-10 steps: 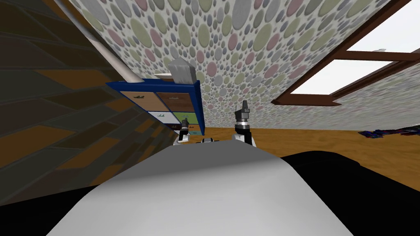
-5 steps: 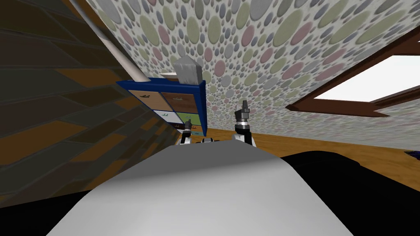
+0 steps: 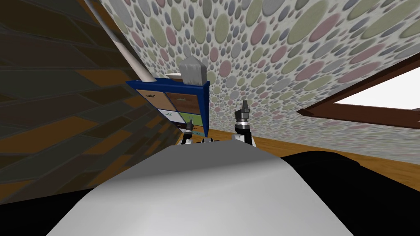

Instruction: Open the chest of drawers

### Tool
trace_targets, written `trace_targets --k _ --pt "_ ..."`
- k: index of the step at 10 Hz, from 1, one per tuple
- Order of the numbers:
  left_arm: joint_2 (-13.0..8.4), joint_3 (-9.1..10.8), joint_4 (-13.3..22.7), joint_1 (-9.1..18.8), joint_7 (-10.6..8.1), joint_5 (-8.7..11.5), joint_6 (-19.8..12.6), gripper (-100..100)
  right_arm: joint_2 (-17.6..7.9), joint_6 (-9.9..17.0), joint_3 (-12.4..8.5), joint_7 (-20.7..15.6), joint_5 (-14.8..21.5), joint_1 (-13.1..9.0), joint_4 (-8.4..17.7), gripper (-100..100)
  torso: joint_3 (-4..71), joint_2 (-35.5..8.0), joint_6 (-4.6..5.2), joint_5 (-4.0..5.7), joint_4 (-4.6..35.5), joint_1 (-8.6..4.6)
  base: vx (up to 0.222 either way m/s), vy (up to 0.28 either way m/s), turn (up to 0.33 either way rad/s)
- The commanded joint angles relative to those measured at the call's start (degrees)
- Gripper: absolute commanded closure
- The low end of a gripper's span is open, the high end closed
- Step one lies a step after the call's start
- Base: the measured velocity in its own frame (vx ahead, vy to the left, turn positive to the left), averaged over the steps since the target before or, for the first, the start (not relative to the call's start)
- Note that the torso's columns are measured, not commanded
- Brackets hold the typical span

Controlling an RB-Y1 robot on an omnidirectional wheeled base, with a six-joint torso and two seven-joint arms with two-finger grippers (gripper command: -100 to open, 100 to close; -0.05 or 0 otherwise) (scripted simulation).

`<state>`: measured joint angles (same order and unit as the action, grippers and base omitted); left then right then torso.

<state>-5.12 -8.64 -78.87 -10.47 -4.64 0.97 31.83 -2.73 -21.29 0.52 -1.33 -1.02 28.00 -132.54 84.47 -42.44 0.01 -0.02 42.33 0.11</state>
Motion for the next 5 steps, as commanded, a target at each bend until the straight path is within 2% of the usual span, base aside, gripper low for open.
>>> trace_targets --k 1,5 --pt "-1.40 -0.81 -1.35 0.80 -0.81 -0.03 -2.50 -100 -0.01 0.00 0.00 0.00 0.00 0.00 0.00 0 0.00 0.00 0.00 -0.03 0.00 0.10 -0.029 0.097 -0.072" --pt "-1.17 -1.94 -3.08 1.90 -1.88 -0.09 -6.15 -100 0.00 0.00 0.00 0.00 0.00 0.00 0.00 0 0.14 0.22 -0.01 0.06 -0.06 -0.21 -0.014 0.080 -0.047"
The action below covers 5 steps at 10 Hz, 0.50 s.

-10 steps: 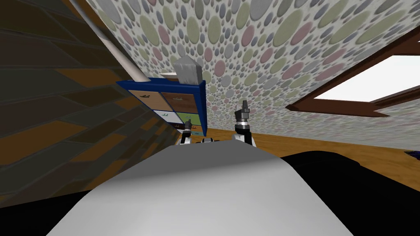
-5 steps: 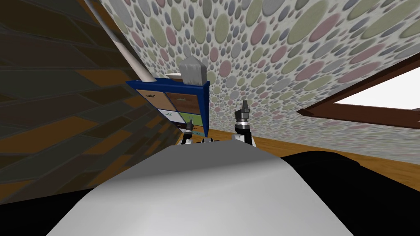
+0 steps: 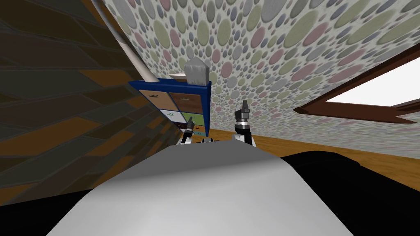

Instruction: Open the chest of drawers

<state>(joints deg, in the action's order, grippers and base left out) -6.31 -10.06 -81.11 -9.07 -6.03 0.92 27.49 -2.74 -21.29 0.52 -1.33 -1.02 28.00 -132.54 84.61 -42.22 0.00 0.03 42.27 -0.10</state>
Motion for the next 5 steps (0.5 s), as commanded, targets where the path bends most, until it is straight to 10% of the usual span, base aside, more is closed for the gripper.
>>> trace_targets --k 1,5 --pt "0.05 -0.78 -1.27 0.74 -0.72 -0.05 -2.61 -100 0.00 0.00 0.00 0.00 0.00 0.00 0.00 0 -0.01 -0.02 0.00 -0.02 0.00 0.07 -0.023 0.077 -0.054" --pt "-0.21 -1.99 -2.99 1.96 -1.88 -0.12 -6.68 -100 0.00 0.00 0.00 0.00 0.00 0.00 0.00 0 -0.03 -0.05 0.00 -0.03 0.01 0.10 -0.010 0.076 -0.053"
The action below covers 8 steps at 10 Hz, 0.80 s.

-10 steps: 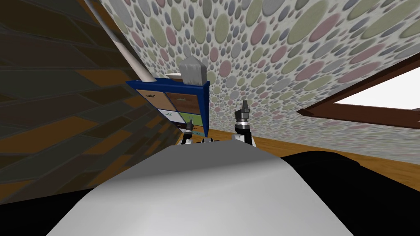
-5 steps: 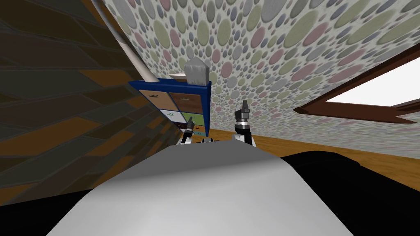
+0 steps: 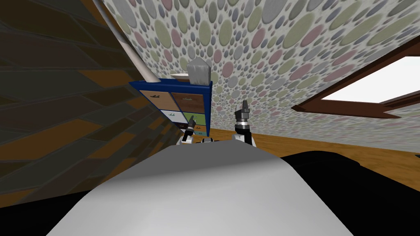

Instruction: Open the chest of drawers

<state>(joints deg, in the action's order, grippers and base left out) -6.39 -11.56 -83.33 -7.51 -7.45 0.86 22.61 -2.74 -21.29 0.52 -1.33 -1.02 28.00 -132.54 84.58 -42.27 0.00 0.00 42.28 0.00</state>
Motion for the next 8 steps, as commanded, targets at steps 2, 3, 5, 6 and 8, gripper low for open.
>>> trace_targets --k 2,3,5,6,8 --pt "-0.10 -0.08 -1.49 1.05 -0.49 0.12 -2.93 -100 0.01 0.00 0.00 0.00 0.00 0.00 0.00 0 0.00 0.00 0.00 0.03 0.00 -0.13 0.029 0.015 -0.007" --pt "-0.20 -0.16 -1.03 0.75 -0.46 0.09 -2.01 -100 0.01 0.00 0.01 0.00 0.00 0.01 0.00 0 0.11 0.19 0.01 0.05 -0.04 -0.19 0.042 -0.003 -0.001" --pt "-0.48 -0.41 -1.97 0.37 -0.65 0.11 -2.49 100 0.01 0.00 0.01 0.00 0.00 0.00 0.00 0 -0.05 -0.09 0.00 0.00 0.02 -0.01 -0.044 0.006 0.011" --pt "-0.57 -0.50 -2.25 0.22 -0.71 0.11 -2.57 100 0.01 0.00 0.01 0.00 0.00 -0.01 0.00 0 -0.26 -0.47 -0.04 -0.01 0.16 0.07 -0.150 0.025 0.027" --pt "-0.93 -0.87 -3.38 -0.37 -0.93 0.12 -2.90 100 0.01 0.00 0.01 0.00 0.00 -0.02 0.01 0 -0.28 -0.47 -0.02 0.00 0.20 0.03 -0.182 0.023 0.028"
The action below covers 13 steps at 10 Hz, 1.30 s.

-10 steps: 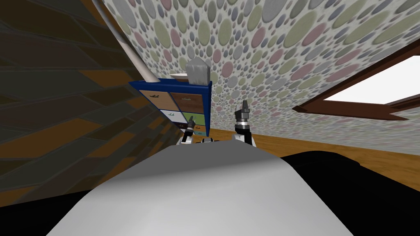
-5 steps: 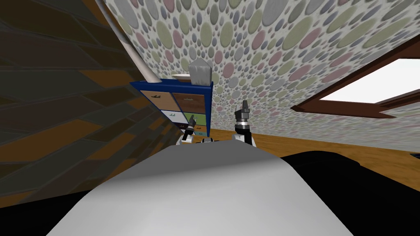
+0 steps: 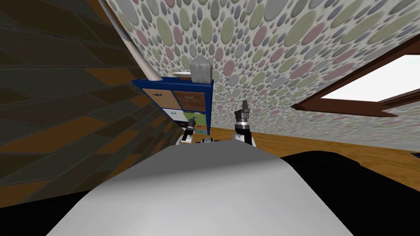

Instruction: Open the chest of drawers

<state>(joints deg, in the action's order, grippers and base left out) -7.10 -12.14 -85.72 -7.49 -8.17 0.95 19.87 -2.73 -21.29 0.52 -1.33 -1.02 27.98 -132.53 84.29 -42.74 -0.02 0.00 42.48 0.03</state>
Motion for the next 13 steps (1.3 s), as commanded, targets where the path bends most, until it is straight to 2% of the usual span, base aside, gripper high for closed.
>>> trace_targets --k 1,2,5,6,13 --pt "-0.41 -0.47 -1.56 -0.69 -0.32 0.03 -0.33 100 0.00 0.00 0.00 0.00 0.00 0.00 0.00 0 0.05 0.05 0.01 0.03 0.03 -0.03 -0.203 0.045 0.018" --pt "-0.35 -0.35 -0.93 -0.61 -0.22 0.01 -0.51 100 0.00 0.00 0.00 0.00 0.00 0.00 0.00 0 0.06 0.05 -0.02 0.06 0.06 -0.04 -0.094 0.020 0.000" --pt "-1.05 -1.11 -2.72 -2.06 -0.57 -0.01 -0.30 100 0.00 0.00 0.00 0.00 0.00 0.00 0.00 0 0.14 0.20 -0.03 0.02 -0.03 0.06 -0.159 0.039 0.024" --pt "-1.23 -1.00 -4.28 -1.52 -0.69 0.11 -3.05 -100 0.00 0.00 0.00 0.00 0.00 0.00 0.00 0 0.13 0.19 -0.04 0.04 0.03 0.01 -0.091 0.009 0.020" --pt "-2.31 -0.60 -11.34 0.57 -1.57 0.69 -11.82 -100 0.00 0.00 0.00 0.00 0.00 0.02 -0.01 0 0.23 0.39 0.04 0.02 -0.11 -0.04 -0.015 -0.005 0.010"
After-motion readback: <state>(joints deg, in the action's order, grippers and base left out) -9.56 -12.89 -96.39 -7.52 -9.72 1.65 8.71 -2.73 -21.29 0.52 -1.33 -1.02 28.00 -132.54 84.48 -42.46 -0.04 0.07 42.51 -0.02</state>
